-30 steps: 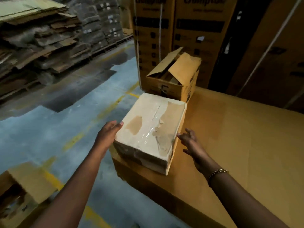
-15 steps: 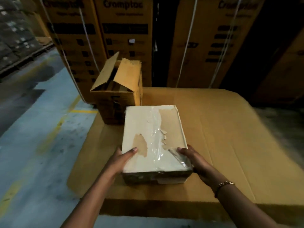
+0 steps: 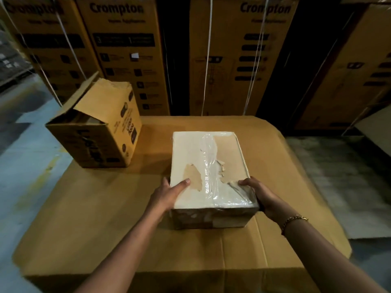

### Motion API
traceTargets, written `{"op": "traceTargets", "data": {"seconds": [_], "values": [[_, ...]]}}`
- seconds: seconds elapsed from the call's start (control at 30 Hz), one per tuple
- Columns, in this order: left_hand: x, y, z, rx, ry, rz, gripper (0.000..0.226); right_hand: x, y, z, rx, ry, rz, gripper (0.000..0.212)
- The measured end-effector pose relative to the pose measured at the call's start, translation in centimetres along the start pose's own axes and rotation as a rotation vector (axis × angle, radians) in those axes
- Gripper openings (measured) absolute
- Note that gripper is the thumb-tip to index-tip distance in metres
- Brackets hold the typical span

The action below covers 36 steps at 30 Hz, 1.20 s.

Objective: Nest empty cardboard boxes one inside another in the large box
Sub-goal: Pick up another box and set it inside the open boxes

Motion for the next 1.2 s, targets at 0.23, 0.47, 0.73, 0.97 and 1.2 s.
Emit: {"op": "traceTargets", "data": {"seconds": [0.23, 0.47, 0.73, 0.97, 1.2], "values": [[-2.2, 2.2, 0.8, 0.052, -0.222, -0.162, 0.08, 3.5, 1.8, -0.6, 0.095, -0.214, -0.041, 0.041], [-3.9, 2.8, 0.8, 0.11, -0.274, -0.015, 0.094, 5.5, 2.7, -0.9, 0.009, -0.182, -0.281, 0.049], [-2.8, 2.2, 0.7, -0.075, -0.159, 0.29, 0.094, 3.0, 2.7, -1.3, -0.174, -0.188, -0.714, 0.051], [-3.8, 2.1, -1.6, 0.028, -0.147, 0.211, 0.068, 4.0, 1.7, -3.5, -0.102, -0.005, -0.492, 0.047], [-13.3, 0.0, -7.0, -0.035, -0.37, 0.159, 0.036, 12.6, 0.0, -5.4, -0.107, 0.072, -0.345, 0.049]]}}
Point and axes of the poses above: each hand's wrist, its own y-axis towards the middle knuckle, its own z-axis out of the palm, x = y × z, the point moved 1 cm from there along y, towards the middle knuckle, and after that the axes turned 15 degrees about -x, right-handed, at the moved point
